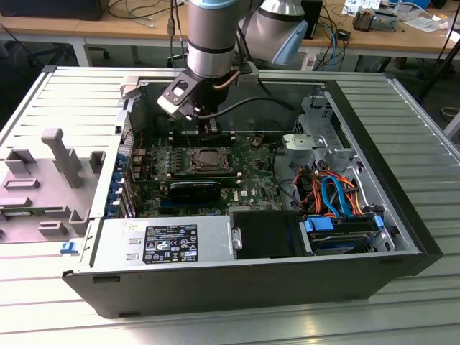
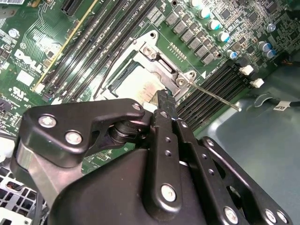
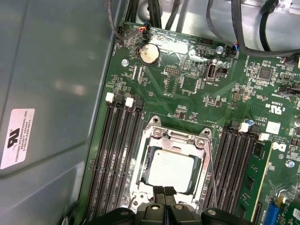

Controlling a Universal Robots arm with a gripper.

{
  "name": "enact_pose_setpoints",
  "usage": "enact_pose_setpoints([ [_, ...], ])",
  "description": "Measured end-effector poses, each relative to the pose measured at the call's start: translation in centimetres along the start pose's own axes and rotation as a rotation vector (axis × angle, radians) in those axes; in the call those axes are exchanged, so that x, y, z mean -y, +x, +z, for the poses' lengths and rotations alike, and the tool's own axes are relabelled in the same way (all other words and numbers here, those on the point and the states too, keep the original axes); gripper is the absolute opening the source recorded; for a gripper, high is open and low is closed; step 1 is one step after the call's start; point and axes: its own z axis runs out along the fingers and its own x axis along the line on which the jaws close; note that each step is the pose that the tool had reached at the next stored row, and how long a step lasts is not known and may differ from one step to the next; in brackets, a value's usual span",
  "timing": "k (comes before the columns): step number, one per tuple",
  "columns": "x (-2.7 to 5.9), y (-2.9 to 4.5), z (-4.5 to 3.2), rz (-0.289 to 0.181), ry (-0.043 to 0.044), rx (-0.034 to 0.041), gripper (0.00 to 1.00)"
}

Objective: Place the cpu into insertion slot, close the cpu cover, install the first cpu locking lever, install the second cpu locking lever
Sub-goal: 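Install the first cpu locking lever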

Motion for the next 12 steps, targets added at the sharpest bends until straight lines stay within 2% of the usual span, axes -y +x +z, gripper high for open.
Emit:
enact_pose_setpoints([
  [12, 0.0, 0.0, 0.0, -0.054, 0.0014, 0.0028, 0.11],
])
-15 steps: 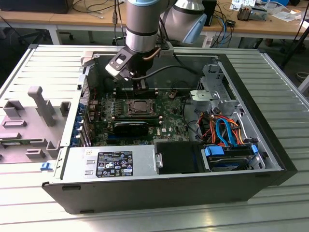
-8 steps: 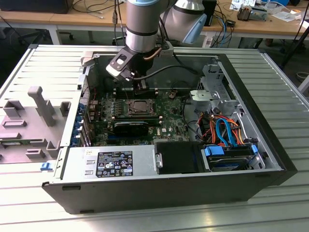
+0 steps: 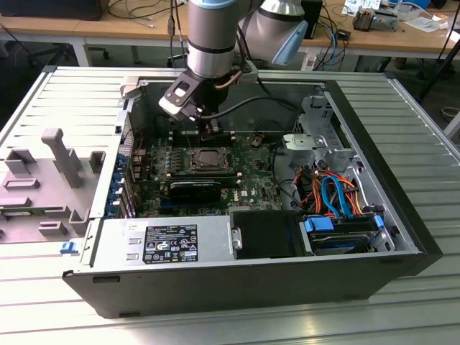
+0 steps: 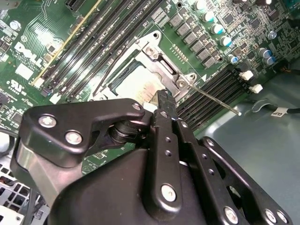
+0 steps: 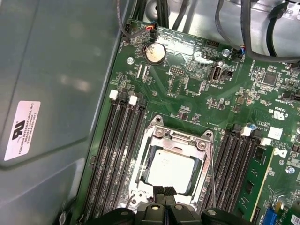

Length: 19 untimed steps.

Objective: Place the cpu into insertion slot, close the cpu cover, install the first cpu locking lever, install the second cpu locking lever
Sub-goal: 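Install the first cpu locking lever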

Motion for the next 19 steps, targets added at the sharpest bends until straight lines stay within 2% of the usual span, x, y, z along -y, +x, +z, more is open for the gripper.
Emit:
enact_pose_setpoints([
  [11, 0.0, 0.0, 0.0, -0.058, 0.0015, 0.0031, 0.11],
  [19, 0.0, 0.0, 0.0, -0.083, 0.0022, 0.0044, 0.11],
])
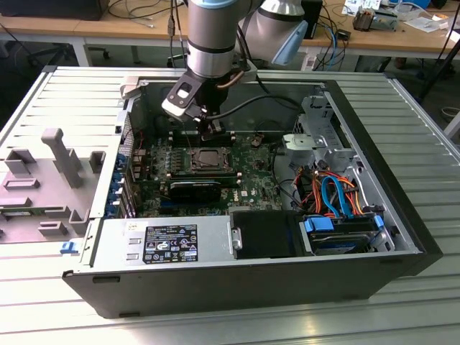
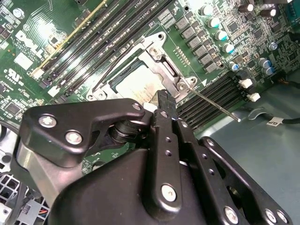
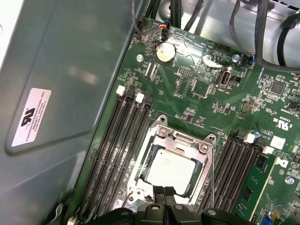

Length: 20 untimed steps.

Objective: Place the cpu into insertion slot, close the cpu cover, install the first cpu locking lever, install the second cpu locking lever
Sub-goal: 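Install the first cpu locking lever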

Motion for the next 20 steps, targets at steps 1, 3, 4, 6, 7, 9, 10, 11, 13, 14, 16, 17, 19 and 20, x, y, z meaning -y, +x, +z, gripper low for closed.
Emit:
enact_pose_setpoints([
  [1, 0.0, 0.0, 0.0, -0.003, 0.0001, 0.0002, 0.11],
  [3, 0.0, 0.0, 0.0, -0.011, 0.0003, 0.0005, 0.11],
  [4, 0.0, 0.0, 0.0, -0.014, 0.0004, 0.0007, 0.11],
  [6, 0.0, 0.0, 0.0, -0.023, 0.0006, 0.0012, 0.11],
  [7, 0.0, 0.0, 0.0, -0.026, 0.0007, 0.0013, 0.11],
  [9, 0.0, 0.0, 0.0, -0.039, 0.0011, 0.002, 0.11],
  [10, 0.0, 0.0, 0.0, -0.046, 0.0012, 0.0024, 0.11],
  [11, 0.0, 0.0, 0.0, -0.051, 0.0013, 0.0026, 0.11],
  [13, 0.0, 0.0, 0.0, -0.058, 0.0015, 0.003, 0.11],
  [14, 0.0, 0.0, 0.0, -0.061, 0.0016, 0.0032, 0.11],
  [16, 0.0, 0.0, 0.0, -0.069, 0.0018, 0.0036, 0.11],
  [17, 0.0, 0.0, 0.0, -0.072, 0.0019, 0.0038, 0.11],
  [19, 0.0, 0.0, 0.0, -0.078, 0.0021, 0.0041, 0.11],
  [20, 0.0, 0.0, 0.0, -0.082, 0.0022, 0.0043, 0.11],
])
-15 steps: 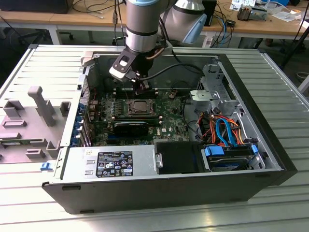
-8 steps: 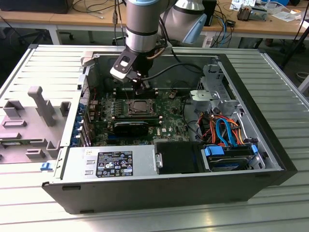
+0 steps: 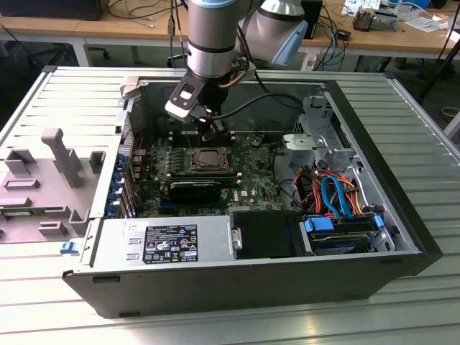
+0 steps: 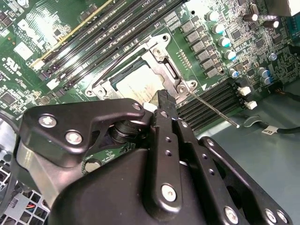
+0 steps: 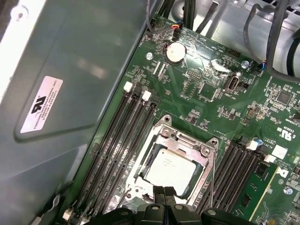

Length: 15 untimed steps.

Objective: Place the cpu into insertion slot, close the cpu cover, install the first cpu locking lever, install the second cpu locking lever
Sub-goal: 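Install the first cpu locking lever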

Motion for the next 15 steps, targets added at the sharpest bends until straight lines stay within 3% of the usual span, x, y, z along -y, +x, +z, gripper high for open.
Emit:
enact_pose_setpoints([
  [15, 0.0, 0.0, 0.0, -0.045, 0.0012, 0.0024, 0.11],
])
